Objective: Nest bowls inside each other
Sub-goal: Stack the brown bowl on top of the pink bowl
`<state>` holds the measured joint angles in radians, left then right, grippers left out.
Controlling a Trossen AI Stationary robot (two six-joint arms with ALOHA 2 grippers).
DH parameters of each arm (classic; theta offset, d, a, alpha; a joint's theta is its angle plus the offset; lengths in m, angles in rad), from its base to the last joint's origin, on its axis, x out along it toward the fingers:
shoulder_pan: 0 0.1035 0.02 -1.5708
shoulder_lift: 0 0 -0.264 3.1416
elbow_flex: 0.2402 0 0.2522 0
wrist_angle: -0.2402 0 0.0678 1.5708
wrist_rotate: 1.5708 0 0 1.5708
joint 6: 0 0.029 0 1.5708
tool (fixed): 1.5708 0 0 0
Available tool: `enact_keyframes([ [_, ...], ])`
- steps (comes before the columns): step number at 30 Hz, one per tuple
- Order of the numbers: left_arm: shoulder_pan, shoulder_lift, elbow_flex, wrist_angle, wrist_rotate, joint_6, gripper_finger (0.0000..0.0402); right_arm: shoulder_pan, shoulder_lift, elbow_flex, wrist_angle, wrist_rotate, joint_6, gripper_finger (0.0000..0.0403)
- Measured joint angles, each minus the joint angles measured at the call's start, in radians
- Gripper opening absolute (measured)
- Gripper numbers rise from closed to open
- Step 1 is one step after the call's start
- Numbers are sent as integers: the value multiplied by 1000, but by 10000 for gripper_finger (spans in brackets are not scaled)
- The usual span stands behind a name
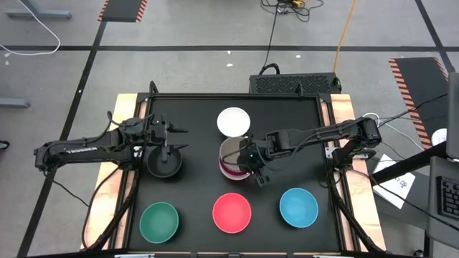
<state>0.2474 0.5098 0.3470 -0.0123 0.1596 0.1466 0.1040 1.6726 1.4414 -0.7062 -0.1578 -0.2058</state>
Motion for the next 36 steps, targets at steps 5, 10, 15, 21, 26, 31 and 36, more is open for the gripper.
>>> enact_keyframes([
  [5,0,0,0,0,0,-3,260,4,21,1,-20,-30,9,0],
  [10,0,0,0,1,1,-3,260,2,66,2,-33,-16,-1,0],
  [15,-1,0,0,-5,5,-3,260,11,98,5,-18,58,-20,0],
  [21,-1,0,0,-15,8,-3,260,10,102,5,-20,61,-14,0],
  [26,-1,0,0,-15,25,-11,260,23,92,2,-11,72,-13,24],
  [31,-1,0,0,-18,26,-17,260,38,51,-2,17,109,1,91],
  [36,-1,0,0,-21,26,-16,260,36,14,-1,66,137,19,175],
])
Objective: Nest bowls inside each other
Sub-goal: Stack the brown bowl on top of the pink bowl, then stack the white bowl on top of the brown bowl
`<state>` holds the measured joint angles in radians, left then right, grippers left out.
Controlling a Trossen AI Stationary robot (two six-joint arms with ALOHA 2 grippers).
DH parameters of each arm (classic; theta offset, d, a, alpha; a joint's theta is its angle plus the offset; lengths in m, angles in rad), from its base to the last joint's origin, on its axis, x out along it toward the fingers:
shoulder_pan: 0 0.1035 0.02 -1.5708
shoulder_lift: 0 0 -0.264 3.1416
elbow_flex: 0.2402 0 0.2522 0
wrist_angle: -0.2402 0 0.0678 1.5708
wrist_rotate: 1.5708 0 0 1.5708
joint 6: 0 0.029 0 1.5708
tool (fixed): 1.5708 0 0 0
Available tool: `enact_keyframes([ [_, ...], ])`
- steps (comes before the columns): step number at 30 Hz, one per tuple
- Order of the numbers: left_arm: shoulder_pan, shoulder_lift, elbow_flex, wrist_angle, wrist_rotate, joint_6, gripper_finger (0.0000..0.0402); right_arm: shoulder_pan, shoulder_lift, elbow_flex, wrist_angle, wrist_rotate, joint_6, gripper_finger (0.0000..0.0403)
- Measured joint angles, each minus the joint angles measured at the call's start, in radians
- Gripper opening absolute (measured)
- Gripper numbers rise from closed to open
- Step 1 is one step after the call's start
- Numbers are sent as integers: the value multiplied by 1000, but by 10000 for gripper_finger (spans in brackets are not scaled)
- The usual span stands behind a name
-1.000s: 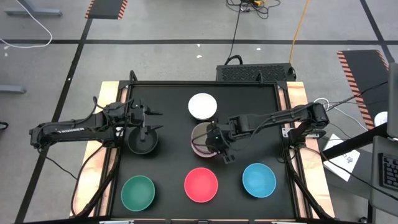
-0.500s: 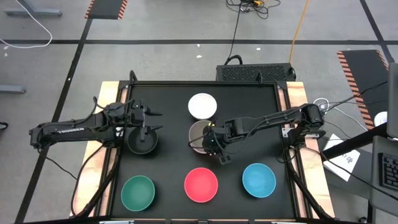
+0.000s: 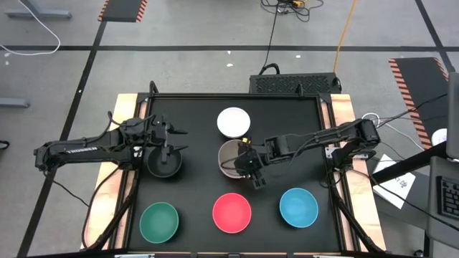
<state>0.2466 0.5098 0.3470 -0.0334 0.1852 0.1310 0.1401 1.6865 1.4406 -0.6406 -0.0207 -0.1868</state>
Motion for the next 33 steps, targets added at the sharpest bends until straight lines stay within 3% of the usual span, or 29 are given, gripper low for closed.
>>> enact_keyframes([
  [5,0,0,0,-2,0,0,260,-4,-55,0,15,56,21,228],
  [10,0,0,0,-2,0,2,260,-2,-145,-12,37,72,50,239],
  [16,0,0,0,-1,26,-1,260,-11,-327,-266,273,61,3,238],
  [18,0,0,0,-1,27,-1,260,-37,-400,-388,388,-17,1,238],
  [23,0,0,0,13,27,2,260,-101,-497,-677,718,-327,81,238],
  [26,0,0,0,37,27,6,260,-137,-543,-738,791,-347,93,238],
  [33,0,0,0,55,76,-3,260,-284,-729,-813,733,-285,78,238],
])
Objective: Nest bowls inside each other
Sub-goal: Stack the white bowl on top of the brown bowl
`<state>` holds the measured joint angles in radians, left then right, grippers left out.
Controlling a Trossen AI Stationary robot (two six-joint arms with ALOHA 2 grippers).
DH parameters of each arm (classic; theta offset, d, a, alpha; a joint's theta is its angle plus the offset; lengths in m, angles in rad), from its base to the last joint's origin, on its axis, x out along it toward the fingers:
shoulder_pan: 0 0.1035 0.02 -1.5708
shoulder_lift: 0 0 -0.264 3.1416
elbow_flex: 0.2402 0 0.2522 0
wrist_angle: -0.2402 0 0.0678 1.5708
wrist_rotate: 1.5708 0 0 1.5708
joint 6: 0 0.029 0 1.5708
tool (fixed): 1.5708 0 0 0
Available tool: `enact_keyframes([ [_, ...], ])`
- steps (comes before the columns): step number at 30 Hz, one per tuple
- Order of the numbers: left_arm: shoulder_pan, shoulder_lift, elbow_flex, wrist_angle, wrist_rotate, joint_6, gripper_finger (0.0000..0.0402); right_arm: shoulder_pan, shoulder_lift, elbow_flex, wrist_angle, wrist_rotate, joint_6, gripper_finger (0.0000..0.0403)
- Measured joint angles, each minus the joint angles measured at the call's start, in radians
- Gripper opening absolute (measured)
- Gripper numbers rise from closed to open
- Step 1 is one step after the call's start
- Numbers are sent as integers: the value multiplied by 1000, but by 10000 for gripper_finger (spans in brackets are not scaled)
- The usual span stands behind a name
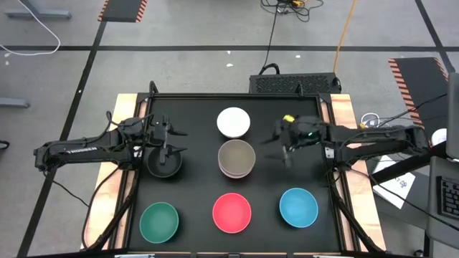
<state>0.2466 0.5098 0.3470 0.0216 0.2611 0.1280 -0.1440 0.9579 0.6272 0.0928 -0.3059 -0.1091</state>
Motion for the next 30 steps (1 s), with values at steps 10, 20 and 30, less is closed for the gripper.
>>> enact_keyframes([
  [10,0,0,0,14,-45,23,260,-158,-395,-227,-12,46,77,238],
  [20,68,44,55,63,-269,-3,260,-126,-478,-316,-16,46,114,238],
  [30,232,257,257,-11,-104,29,260,-116,-475,-316,-23,94,72,238],
])
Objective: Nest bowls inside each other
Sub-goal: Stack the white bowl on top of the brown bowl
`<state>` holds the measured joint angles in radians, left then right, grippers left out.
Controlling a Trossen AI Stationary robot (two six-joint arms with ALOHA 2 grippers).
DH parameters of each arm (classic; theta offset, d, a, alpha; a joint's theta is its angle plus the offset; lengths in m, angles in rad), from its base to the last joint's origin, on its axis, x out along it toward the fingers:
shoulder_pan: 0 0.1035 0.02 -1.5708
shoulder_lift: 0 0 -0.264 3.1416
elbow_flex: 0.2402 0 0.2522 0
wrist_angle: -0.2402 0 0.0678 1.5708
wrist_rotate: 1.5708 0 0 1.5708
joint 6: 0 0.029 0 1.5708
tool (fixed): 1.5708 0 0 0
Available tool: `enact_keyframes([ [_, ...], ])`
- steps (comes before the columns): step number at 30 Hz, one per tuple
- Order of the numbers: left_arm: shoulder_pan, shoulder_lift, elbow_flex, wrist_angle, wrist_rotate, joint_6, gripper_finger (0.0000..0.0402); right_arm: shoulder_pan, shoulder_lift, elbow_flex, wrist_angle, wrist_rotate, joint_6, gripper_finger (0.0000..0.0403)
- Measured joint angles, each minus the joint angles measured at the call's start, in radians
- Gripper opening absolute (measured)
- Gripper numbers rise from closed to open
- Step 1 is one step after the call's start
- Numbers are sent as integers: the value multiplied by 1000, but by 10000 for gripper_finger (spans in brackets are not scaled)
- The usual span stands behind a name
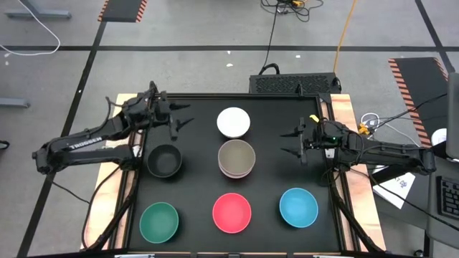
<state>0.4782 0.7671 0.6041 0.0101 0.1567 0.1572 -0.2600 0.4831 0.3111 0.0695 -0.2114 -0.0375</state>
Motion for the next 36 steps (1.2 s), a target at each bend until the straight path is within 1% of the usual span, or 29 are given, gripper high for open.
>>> enact_keyframes([
  [2,42,29,4,-15,9,15,260,0,-1,0,1,0,6,238],
  [5,118,60,1,-4,49,14,260,0,-6,0,-19,0,6,238],
  [7,181,86,0,-3,109,-1,260,0,-8,0,-33,1,5,238],
  [10,268,134,0,0,257,-41,260,0,-10,0,-51,1,10,238],
  [11,290,147,0,-1,289,-48,260,0,-11,0,-48,1,14,238],
  [14,337,177,-1,-8,364,-43,260,0,-14,0,-35,1,27,238],
  [16,358,182,-1,-8,392,-49,260,0,-18,0,-34,1,33,238],
  [20,365,222,18,-61,405,-55,260,-1,-19,0,-30,7,46,238],
  [24,364,314,62,-112,432,-48,260,-1,-18,0,2,8,57,238],
  [29,359,405,117,-101,509,-46,260,-1,-18,0,38,7,82,238],
  [36,319,475,185,-85,516,-66,260,0,-18,0,18,4,98,238],
])
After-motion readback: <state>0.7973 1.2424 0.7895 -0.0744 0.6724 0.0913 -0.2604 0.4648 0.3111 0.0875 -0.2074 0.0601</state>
